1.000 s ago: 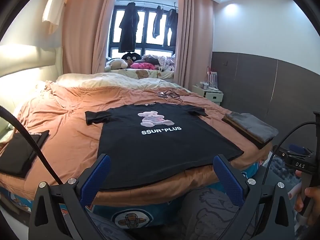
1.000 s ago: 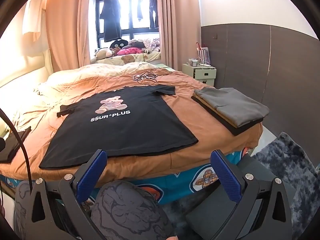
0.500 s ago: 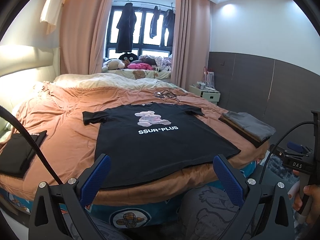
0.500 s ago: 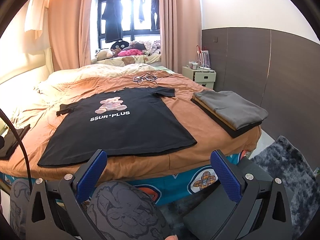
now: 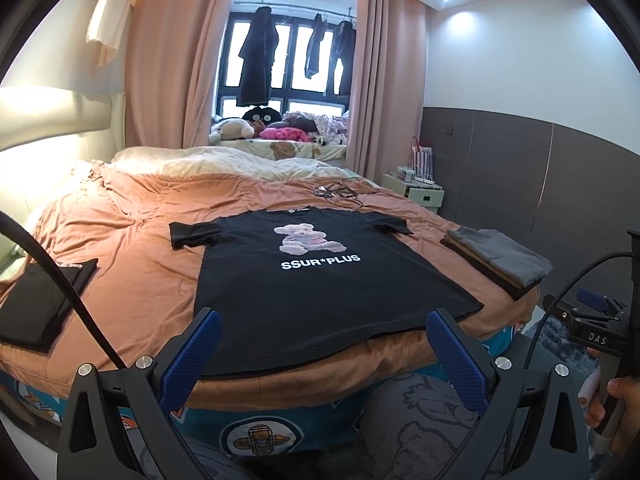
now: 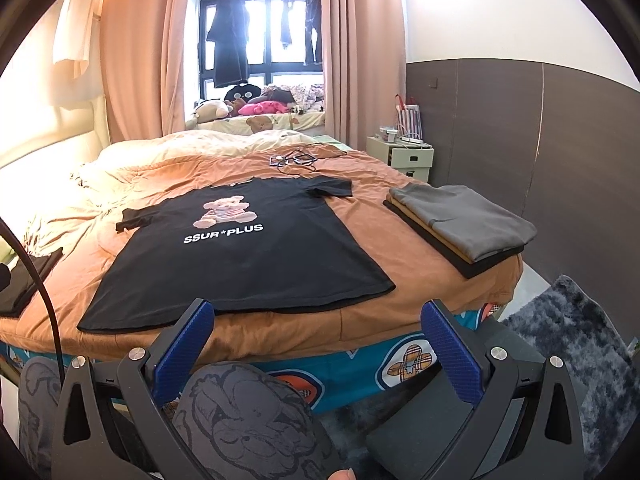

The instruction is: Fold small clothes

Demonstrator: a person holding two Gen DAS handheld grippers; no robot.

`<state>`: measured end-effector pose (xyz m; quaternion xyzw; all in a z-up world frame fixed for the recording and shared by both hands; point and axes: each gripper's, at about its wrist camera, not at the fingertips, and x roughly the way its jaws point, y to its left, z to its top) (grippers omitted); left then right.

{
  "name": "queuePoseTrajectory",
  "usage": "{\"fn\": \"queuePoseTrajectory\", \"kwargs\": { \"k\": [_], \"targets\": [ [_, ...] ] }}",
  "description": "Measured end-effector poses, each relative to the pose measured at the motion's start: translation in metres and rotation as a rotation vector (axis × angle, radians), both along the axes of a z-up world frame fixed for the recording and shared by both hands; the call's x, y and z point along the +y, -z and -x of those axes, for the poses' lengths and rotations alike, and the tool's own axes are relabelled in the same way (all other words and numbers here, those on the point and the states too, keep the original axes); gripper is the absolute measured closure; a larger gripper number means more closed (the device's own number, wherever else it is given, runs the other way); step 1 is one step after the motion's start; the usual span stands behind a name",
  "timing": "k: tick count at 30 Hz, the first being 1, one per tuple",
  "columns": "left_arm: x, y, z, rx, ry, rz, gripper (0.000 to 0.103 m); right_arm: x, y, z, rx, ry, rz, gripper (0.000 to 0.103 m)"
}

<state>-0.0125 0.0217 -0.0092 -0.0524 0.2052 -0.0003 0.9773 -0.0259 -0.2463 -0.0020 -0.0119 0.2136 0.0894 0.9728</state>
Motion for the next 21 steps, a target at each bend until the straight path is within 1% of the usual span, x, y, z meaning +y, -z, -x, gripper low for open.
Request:
{"fn": "queuePoseTrajectory", "kwargs": {
  "k": [4,13,21],
  "targets": [
    [-0.0004,-0.0011,0.0015,0.000,-0.004,-0.005,0.000,-0.0016,-0.0012,0.0032,-0.012,0.000,-0.009,0.000],
    [0.0039,-0.0018,0.0072,-0.002,-0.013,0.007,0.000,-0.0010,0.0028,0.0046,-0.010,-0.007,-0.008,0.000],
    [-0.0007,-0.0014,0.0091,-0.003,-0.018,-0.001,0.000,-0.0007,0.0055,0.0092,-0.015,-0.013,-0.001,0.000]
  ]
}}
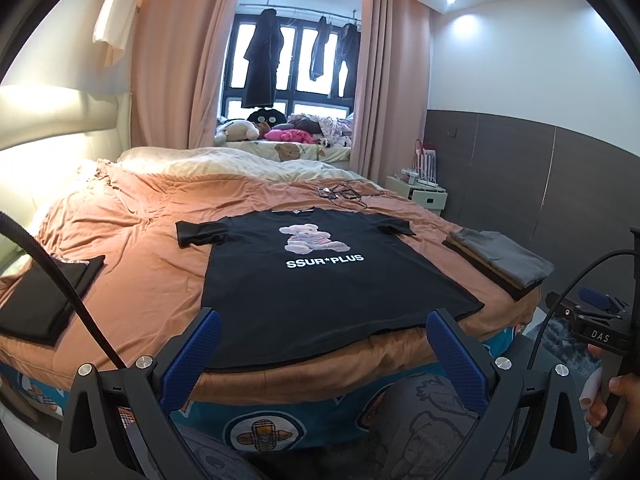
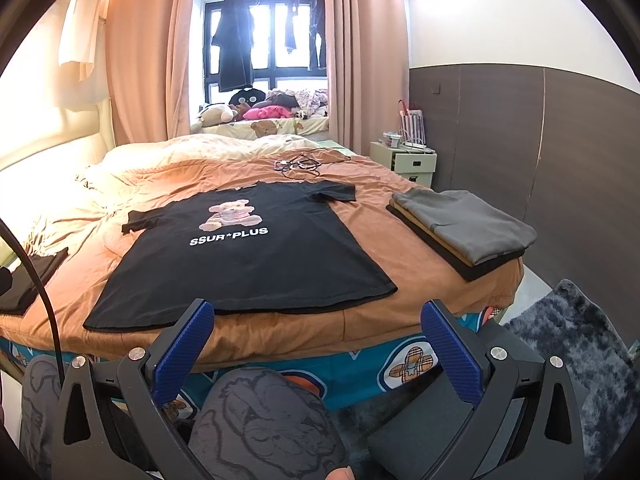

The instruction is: Fold small clothes

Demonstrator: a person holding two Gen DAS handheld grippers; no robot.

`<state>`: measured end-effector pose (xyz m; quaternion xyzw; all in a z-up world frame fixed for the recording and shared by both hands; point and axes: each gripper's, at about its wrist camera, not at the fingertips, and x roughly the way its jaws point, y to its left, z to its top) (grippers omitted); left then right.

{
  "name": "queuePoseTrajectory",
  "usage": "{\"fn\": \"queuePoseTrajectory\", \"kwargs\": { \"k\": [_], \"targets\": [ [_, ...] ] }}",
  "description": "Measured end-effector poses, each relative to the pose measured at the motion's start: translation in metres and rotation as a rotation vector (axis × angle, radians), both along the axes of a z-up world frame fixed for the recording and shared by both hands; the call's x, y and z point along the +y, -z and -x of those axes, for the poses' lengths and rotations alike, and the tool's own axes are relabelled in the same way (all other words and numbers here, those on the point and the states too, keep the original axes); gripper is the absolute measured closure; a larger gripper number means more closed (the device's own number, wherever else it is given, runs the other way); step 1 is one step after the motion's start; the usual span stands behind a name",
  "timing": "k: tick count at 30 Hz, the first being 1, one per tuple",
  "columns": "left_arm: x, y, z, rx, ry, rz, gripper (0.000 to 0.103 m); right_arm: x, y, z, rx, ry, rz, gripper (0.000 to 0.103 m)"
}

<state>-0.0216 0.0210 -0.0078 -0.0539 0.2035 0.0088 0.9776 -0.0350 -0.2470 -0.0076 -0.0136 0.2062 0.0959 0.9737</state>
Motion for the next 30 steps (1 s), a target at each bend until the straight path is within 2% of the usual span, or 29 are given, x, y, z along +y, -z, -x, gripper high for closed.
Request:
{"fn": "queuePoseTrajectory", "kwargs": {
  "k": [19,30],
  "targets": [
    [0.000,-0.003,0.004,0.024,-0.010,0.000,0.000,0.002,-0.003,0.006,-0.002,-0.008,-0.008,0.000],
    [0.010,-0.019,-0.008,0.027,-0.043,-0.027,0.000,-0.001,-0.017,-0.019,-0.012,-0.064,-0.017,0.000]
  ]
}}
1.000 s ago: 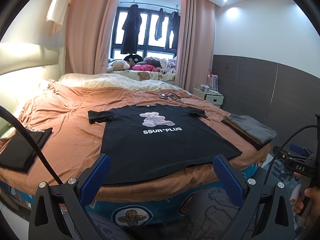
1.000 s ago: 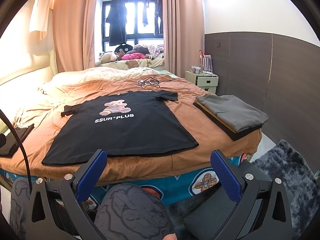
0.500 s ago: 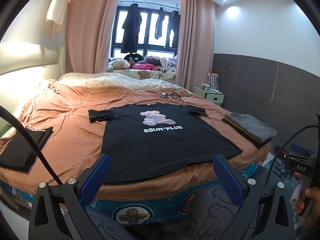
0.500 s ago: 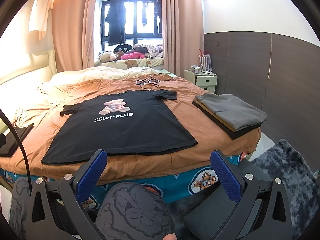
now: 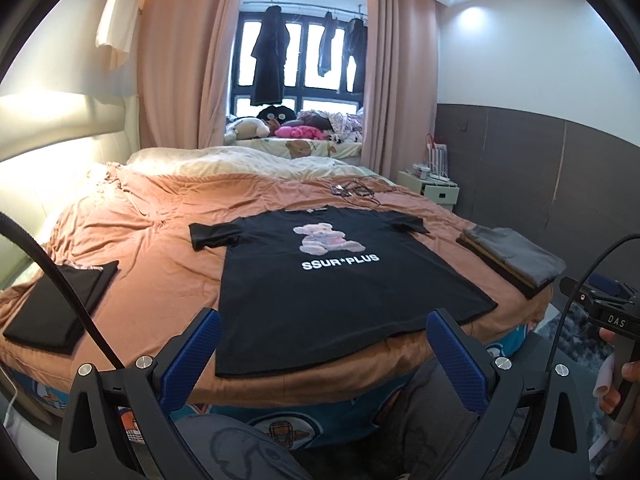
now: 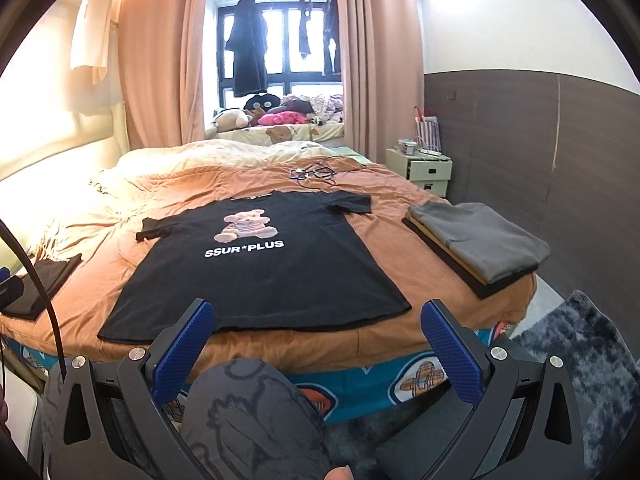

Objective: Fold small clothes
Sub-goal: 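Move both tools toward the black T-shirt's sleeve and side edge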

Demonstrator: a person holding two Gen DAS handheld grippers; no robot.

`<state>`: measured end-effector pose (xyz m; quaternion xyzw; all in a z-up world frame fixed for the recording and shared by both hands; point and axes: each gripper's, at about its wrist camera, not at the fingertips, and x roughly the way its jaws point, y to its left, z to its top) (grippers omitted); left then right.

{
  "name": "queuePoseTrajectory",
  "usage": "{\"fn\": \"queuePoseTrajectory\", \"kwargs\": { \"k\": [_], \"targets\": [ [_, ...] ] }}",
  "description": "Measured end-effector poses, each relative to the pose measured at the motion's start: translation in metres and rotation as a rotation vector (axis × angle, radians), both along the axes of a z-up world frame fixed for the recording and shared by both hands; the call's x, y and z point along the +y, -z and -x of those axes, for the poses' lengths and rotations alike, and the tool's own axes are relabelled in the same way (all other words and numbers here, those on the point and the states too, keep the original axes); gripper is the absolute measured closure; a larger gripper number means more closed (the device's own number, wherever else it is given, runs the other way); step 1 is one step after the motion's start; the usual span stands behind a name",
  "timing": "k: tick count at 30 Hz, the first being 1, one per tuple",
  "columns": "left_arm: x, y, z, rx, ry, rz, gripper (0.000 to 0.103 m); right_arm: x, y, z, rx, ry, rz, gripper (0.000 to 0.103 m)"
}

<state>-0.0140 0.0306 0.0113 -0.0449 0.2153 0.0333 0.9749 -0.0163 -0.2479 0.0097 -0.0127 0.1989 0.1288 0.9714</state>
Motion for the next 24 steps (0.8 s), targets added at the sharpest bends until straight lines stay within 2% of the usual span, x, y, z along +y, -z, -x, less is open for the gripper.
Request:
{"fn": "queuePoseTrajectory", "kwargs": {
  "k": [7,24],
  "targets": [
    [0.013,-0.006,-0.015,0.007,-0.042,0.000,0.000,0.007,-0.006,-0.034,-0.010,-0.041,-0.012,0.000],
    [0.069,-0.007,-0.073,0.055,-0.174,0.002,0.002,0.052,-0.007,-0.148,0.021,-0.152,-0.049,0.000]
  ]
}}
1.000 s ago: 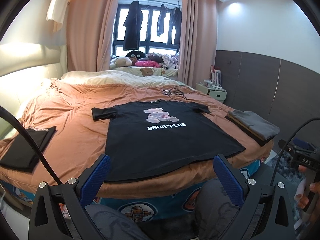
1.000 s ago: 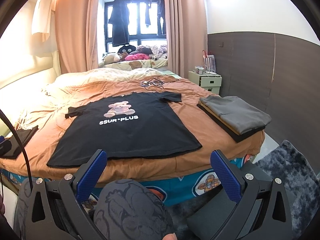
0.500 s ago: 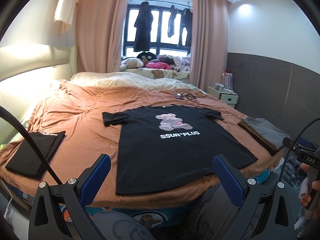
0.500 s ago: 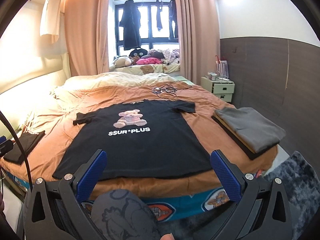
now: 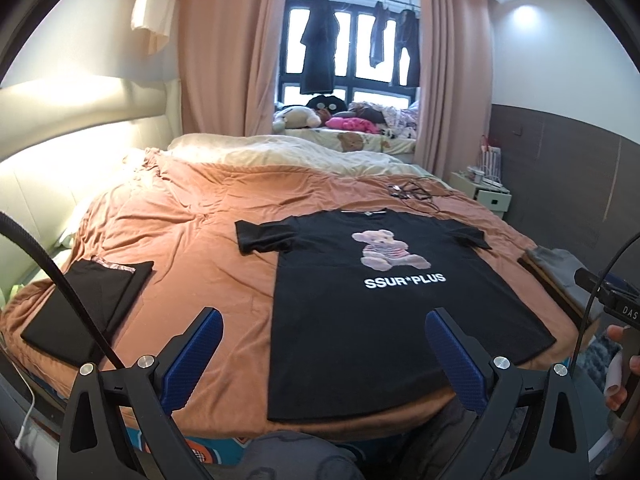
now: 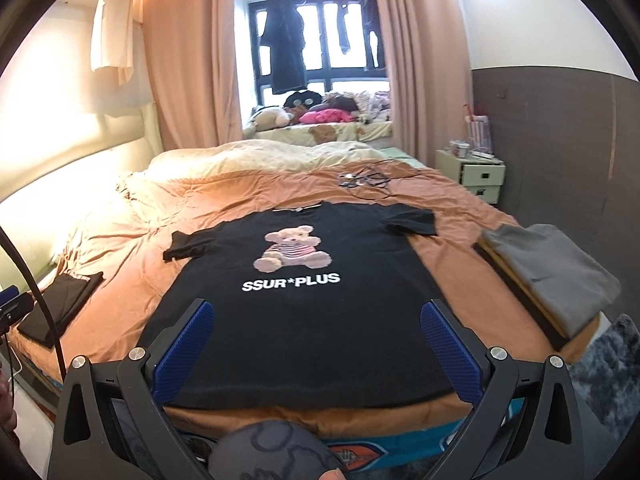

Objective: Fold small clothes
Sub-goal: 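Move both tools toward the black T-shirt's sleeve and side edge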

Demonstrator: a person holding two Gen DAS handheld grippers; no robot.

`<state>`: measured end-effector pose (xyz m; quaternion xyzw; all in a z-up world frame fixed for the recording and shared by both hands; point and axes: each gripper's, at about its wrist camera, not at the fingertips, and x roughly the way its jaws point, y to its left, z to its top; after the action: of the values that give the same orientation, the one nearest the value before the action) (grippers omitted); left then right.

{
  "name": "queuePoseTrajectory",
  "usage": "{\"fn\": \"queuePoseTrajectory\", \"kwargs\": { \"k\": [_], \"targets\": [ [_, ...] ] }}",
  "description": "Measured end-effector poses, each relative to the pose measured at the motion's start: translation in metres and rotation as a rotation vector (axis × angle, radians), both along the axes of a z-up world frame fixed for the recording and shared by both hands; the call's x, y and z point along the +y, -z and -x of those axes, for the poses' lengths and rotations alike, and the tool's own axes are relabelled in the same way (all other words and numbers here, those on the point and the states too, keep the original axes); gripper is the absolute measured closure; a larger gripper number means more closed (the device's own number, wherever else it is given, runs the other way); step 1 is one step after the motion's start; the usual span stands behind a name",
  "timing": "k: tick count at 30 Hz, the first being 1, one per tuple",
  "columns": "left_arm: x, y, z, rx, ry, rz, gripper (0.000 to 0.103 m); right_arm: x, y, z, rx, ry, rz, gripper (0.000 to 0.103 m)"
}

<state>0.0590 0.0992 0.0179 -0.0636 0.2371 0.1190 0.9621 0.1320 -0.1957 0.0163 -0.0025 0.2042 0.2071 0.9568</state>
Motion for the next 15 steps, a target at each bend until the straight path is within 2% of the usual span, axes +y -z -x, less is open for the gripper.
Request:
{"fn": "queuePoseTrajectory", "kwargs": {
  "k": [15],
  "targets": [
    [0.061,0.013,-0.070,0.083,-0.065,0.036,0.011,0.052,-0.010,-0.087,0.056,-0.132,-0.003,0.000]
  ]
}}
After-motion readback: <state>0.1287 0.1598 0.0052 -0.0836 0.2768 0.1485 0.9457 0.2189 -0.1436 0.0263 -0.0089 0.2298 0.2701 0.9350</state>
